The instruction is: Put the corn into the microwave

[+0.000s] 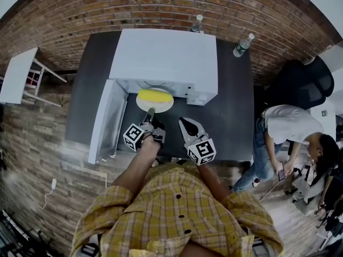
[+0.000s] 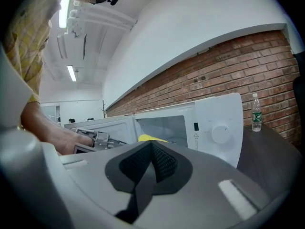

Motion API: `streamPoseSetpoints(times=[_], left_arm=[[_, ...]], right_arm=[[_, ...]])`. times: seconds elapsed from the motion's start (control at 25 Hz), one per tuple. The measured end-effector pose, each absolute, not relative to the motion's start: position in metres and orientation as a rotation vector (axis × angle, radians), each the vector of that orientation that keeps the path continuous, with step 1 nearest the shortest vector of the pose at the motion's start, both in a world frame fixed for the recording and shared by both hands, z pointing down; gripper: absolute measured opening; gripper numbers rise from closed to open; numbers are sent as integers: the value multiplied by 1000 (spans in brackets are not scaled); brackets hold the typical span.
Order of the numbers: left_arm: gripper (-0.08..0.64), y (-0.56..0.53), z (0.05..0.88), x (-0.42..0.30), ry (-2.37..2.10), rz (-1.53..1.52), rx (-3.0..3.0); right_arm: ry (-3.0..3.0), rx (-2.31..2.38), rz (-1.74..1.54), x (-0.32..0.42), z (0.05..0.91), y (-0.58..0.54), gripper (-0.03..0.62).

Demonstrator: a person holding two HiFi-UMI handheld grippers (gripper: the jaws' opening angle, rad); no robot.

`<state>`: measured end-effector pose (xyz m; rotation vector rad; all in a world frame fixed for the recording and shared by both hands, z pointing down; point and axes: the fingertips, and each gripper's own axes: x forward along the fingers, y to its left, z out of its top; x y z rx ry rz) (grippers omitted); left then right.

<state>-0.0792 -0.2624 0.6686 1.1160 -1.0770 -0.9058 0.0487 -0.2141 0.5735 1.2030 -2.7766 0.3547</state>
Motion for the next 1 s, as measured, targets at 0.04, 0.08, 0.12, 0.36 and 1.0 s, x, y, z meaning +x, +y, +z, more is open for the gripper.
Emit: streamPoseSetpoints(times=[0.04, 0.08, 0.12, 0.36, 1.0], left_arm=[[37, -264, 670, -78, -1076, -909, 1110], [37, -266, 671, -77, -1076, -911, 1105], [37, -268, 671, -77, -1077, -911, 1103], [38, -286, 675, -78, -1090, -900, 1108], [44, -326, 699, -82, -1123, -882, 1082]], right_arm=[[-2773, 1203, 356, 50, 574, -214, -2], [-2771, 1202, 359, 51, 574, -214, -2], [-2770, 1201, 363, 51, 575, -215, -2], [-2766, 1204, 379, 50, 578, -220, -2], [-2732, 1222, 385, 56, 583, -226, -2]])
